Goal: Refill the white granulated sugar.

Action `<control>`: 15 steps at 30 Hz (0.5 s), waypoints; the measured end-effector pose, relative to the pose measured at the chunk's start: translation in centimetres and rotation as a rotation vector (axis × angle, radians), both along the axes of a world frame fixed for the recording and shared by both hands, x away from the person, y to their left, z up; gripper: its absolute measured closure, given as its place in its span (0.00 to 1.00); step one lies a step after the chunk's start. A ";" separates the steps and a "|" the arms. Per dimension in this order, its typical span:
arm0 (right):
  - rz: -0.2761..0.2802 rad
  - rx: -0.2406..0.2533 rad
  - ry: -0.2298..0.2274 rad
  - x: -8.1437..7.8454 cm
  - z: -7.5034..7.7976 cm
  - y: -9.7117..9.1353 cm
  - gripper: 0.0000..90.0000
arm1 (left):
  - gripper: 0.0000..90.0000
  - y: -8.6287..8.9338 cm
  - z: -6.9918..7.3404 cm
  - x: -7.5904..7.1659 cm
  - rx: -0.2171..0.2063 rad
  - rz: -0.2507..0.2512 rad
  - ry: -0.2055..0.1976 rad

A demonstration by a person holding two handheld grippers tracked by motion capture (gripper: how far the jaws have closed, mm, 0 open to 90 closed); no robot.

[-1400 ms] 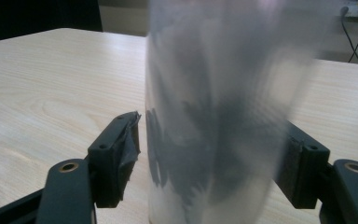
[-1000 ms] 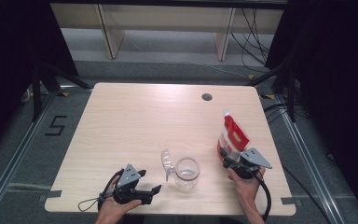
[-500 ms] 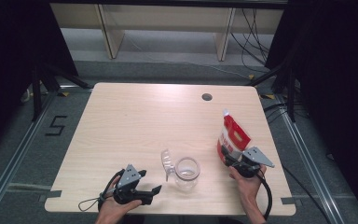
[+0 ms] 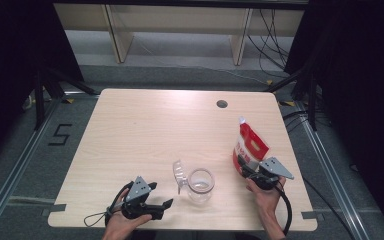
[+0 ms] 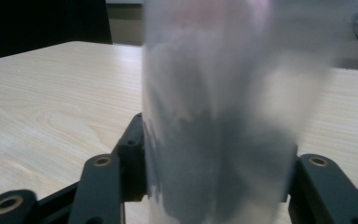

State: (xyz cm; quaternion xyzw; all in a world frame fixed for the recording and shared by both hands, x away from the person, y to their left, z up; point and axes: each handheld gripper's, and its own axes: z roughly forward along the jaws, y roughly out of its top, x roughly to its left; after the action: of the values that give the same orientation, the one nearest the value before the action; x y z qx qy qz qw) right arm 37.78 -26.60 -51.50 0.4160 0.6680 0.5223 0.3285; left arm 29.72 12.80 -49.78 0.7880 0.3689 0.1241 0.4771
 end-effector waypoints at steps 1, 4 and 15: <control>-0.003 0.003 -0.005 0.0 0.0 0.0 0.50 | 0.22 0.0 0.0 0.0 -0.007 0.006 0.005; 0.017 0.016 -0.013 0.2 0.0 -0.1 0.51 | 0.22 -0.1 0.0 -0.1 -0.009 0.018 -0.003; 0.020 0.022 -0.021 0.6 0.0 -0.3 0.56 | 0.22 0.0 0.0 0.0 -0.002 -0.006 -0.015</control>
State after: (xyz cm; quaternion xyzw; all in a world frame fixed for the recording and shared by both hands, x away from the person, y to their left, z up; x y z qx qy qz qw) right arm 38.33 -26.86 -51.47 0.4073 0.6631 0.5370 0.3255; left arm 29.73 12.84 -49.74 0.7877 0.3631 0.1280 0.4810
